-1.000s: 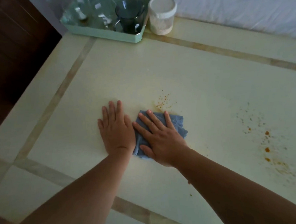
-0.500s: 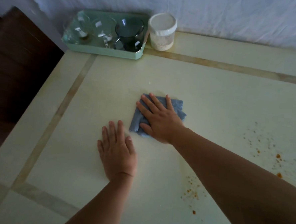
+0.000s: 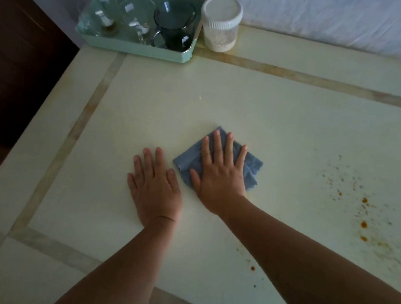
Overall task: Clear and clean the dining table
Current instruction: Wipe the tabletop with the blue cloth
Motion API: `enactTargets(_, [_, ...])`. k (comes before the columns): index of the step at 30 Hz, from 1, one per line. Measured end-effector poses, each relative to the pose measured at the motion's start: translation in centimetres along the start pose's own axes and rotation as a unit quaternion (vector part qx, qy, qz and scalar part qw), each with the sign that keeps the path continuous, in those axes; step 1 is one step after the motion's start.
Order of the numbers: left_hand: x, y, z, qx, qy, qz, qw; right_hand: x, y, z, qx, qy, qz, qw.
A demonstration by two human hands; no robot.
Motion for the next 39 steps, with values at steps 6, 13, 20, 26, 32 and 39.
enactTargets(6, [0.1, 0.0, 0.3, 0.004, 0.018, -0.004, 1.000, 3.4, 0.4, -0.5, -0.059, -0.076, -0.243, 0.965])
enactTargets(13, [0.0, 0.2, 0.4, 0.013, 0.012, -0.008, 1.000, 9.6, 1.0, -1.1, -0.082, -0.092, -0.273, 0.954])
enactTargets(20, [-0.1, -0.1, 0.4, 0.019, 0.001, -0.009, 1.000, 10.4, 1.9, -1.3, -0.013, 0.006, -0.029, 0.999])
enactTargets(26, [-0.1, -0.2, 0.3, 0.019, 0.004, -0.007, 1.000, 8.7, 3.4, -1.7, -0.023, 0.006, -0.037, 0.999])
enactTargets(32, [-0.4, -0.1, 0.2, 0.011, -0.011, -0.006, 1.000, 6.6, 6.2, -2.8, -0.046, -0.026, -0.101, 0.993])
enactTargets(39, [-0.5, 0.0, 0.2, 0.004, 0.006, 0.000, 1.000, 0.8, 7.5, -3.0, -0.036, -0.022, -0.066, 0.997])
Point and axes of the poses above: each hand's wrist, its own x-axis towards the middle knuckle, its own z-axis out of the palm, y = z × x, the point moved 1 cm from there along x, towards the middle knuckle, and after that the axes turned 15 degrees about x, right-handed, at the moved point
